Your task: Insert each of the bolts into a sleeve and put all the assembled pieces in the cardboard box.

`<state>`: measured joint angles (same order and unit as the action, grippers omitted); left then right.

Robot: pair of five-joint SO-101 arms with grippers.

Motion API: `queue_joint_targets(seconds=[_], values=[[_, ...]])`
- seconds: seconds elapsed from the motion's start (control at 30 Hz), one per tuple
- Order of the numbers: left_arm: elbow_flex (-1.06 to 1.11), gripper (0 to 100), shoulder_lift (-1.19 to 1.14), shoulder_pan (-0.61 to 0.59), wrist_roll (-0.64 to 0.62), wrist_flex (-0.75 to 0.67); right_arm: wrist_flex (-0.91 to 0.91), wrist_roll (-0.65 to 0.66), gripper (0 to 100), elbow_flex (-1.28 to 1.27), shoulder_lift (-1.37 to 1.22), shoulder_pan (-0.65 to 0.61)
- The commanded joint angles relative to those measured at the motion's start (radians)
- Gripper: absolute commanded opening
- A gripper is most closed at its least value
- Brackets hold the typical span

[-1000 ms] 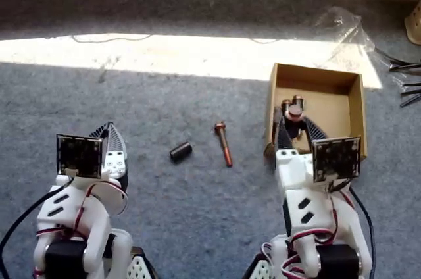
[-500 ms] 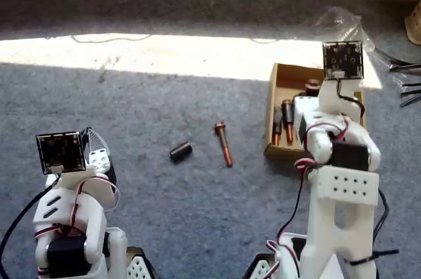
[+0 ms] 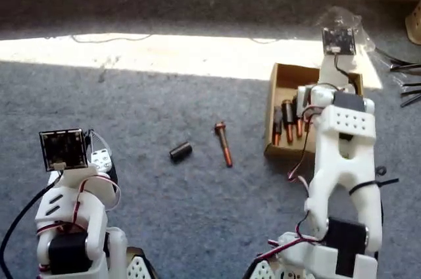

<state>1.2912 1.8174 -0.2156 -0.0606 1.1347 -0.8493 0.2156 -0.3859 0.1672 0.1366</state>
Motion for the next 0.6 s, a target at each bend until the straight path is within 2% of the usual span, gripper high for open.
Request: queue_joint_targets(seconds=[0.0,0.13,0.27,0.43,0.57], values=[[-0.004,1,0.015,-0.004,-0.009,-0.021,0.038,0.02,0.6,0.131,-0.091,0.047],[-0.004,2,0.015,-0.005,-0.009,-0.021,0.035,0.104,0.7,0.214,-0.24,0.056],[-0.002,2,0.015,-0.005,-0.009,-0.021,0.033,0.103,1.3,0.278,-0.355,0.054],[-0.001,2,0.015,-0.004,-0.009,-0.021,0.033,0.103,11.4,0.311,-0.427,0.053],[-0.001,2,0.015,-0.004,-0.009,-0.021,0.033,0.107,13.5,0.309,-0.427,0.051]])
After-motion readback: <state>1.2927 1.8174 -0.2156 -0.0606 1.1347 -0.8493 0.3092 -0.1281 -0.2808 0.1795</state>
